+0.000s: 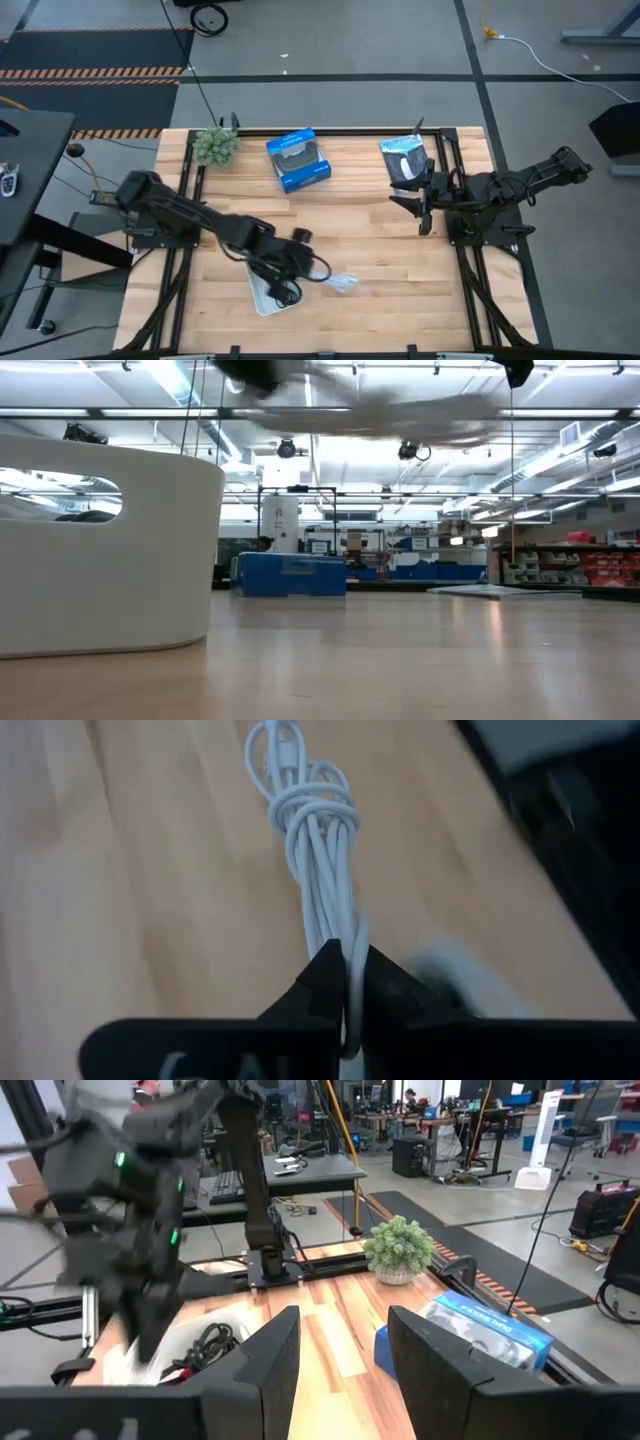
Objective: Pick and place USB-C Cables
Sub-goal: Put the white charger cable into the bin
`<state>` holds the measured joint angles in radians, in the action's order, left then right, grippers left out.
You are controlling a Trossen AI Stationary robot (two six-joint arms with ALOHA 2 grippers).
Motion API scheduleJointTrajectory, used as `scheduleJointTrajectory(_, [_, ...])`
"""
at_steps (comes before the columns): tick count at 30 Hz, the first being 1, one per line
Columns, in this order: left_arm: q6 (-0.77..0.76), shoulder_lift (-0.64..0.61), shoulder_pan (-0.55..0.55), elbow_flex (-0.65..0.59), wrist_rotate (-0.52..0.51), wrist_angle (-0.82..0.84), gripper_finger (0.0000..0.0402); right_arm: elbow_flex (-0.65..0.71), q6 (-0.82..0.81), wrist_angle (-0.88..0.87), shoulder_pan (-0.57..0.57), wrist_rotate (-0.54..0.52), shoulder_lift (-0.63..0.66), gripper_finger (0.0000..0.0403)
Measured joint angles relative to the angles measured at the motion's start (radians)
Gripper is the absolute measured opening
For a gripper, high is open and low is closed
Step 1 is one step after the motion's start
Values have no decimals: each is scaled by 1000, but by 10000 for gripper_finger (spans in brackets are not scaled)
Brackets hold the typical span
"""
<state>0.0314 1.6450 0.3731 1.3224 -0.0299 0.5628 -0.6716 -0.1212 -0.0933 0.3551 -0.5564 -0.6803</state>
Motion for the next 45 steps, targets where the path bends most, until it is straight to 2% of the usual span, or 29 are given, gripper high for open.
scheduleJointTrajectory(6, [3,-117,20,0,-9,378,17,0,-15,1,1,0,-21,160])
scheduleJointTrajectory(12, [69,-185,65,0,-54,522,16,0,-25,3,2,0,-34,160])
scheduleJointTrajectory(17, [94,-196,81,-10,-109,649,15,0,-33,2,2,0,-36,160])
scheduleJointTrajectory(20, [163,-196,81,-48,-120,664,15,0,-33,2,2,0,-36,160])
scheduleJointTrajectory(26, [569,-194,91,-102,-141,652,15,0,-34,2,2,0,-36,160])
scheduleJointTrajectory(28, [660,-193,92,-105,-163,630,18,0,-33,2,2,0,-36,160])
scheduleJointTrajectory(34, [763,-193,87,-105,-194,575,16,0,-34,2,2,0,-36,160])
scheduleJointTrajectory(45, [789,-160,85,-106,-181,533,15,0,-37,7,2,0,-47,160])
